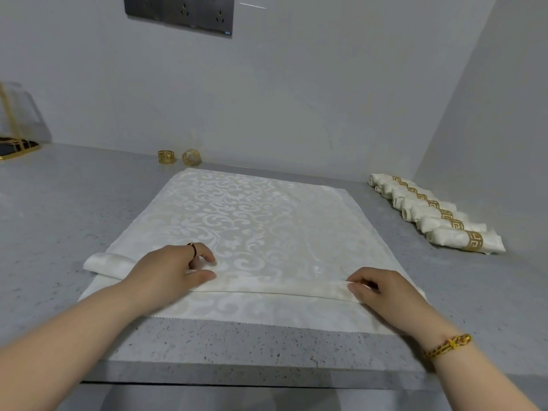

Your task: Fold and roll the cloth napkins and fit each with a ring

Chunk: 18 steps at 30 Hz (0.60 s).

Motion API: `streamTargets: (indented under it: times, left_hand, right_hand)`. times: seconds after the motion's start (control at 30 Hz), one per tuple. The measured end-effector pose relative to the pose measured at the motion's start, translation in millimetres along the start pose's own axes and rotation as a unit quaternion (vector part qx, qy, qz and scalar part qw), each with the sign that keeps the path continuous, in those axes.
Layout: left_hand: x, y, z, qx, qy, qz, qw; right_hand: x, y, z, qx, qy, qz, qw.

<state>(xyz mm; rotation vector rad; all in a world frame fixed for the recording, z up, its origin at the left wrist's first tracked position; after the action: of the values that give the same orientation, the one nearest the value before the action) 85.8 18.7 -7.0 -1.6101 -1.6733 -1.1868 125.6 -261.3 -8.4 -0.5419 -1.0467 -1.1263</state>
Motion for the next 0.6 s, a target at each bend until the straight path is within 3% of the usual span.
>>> streamTargets:
  times: [0.2, 0.37, 0.6]
  left_hand:
    - [5, 2, 3, -0.061, -0.031, -0.023, 0.997]
    - [2, -16, -24, -0.219, 0.139, -0.044, 0.965]
    - [13, -22, -11, -0.200, 0.142, -0.032, 0.969]
  right_hand:
    - [3, 3, 5, 0.012, -0.078, -0.008, 0.997]
    - [2, -3, 34, 0.162, -0.186, -0.078, 0.966]
    - [3, -14, 35, 0.182, -0.245, -0.062, 0.950]
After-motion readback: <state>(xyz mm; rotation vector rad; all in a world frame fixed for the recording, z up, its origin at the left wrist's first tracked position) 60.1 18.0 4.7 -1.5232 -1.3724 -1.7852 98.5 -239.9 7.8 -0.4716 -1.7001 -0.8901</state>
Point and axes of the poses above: each hand's wrist, its own y-axis towards the middle knuckle, its own x-axis out of the back of the hand, z = x × y, the point moved 10 cm from there along y, towards the middle knuckle, and after that the axes turned 2 degrees about -y, right-handed, at the moved point
